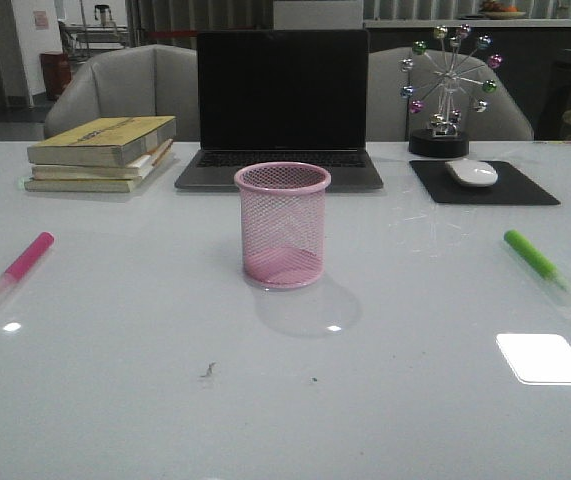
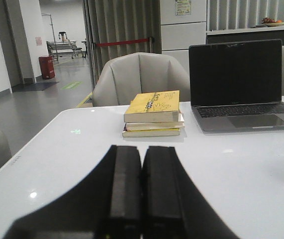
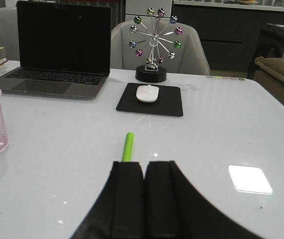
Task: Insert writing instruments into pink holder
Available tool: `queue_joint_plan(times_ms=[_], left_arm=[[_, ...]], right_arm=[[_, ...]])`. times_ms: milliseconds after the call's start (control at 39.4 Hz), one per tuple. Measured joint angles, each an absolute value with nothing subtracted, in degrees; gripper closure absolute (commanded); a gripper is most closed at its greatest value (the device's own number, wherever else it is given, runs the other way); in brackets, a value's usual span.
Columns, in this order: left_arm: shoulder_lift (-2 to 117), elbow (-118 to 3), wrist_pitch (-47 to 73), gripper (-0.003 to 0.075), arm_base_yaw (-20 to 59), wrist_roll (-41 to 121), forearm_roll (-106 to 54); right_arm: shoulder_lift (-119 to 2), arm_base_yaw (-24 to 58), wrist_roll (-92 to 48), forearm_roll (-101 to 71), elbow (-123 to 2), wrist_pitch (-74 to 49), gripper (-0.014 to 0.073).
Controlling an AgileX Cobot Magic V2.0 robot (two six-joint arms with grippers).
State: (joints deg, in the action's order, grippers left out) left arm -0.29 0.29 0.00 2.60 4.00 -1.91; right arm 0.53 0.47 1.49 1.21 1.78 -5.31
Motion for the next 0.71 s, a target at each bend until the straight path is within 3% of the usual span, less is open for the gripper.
queue_joint_plan(times_ms=[279, 482, 710], left_arm=[[-0.3, 0.3, -1.2, 0.0627, 2.6, 4.0, -1.9], [-0.3, -0.2, -3.3, 0.0627, 2.6, 4.0, -1.9], [-0.3, -10.6, -1.3, 0.0627, 2.6, 4.0, -1.9]], right_arm=[[0.5, 0.5, 1.5, 1.1, 1.8, -2.4, 0.0536], [0.5, 0.5, 1.5, 1.1, 1.8, 8.4, 0.0536], [0.5, 0.5, 1.5, 1.0, -8.7, 5.5, 0.0536]])
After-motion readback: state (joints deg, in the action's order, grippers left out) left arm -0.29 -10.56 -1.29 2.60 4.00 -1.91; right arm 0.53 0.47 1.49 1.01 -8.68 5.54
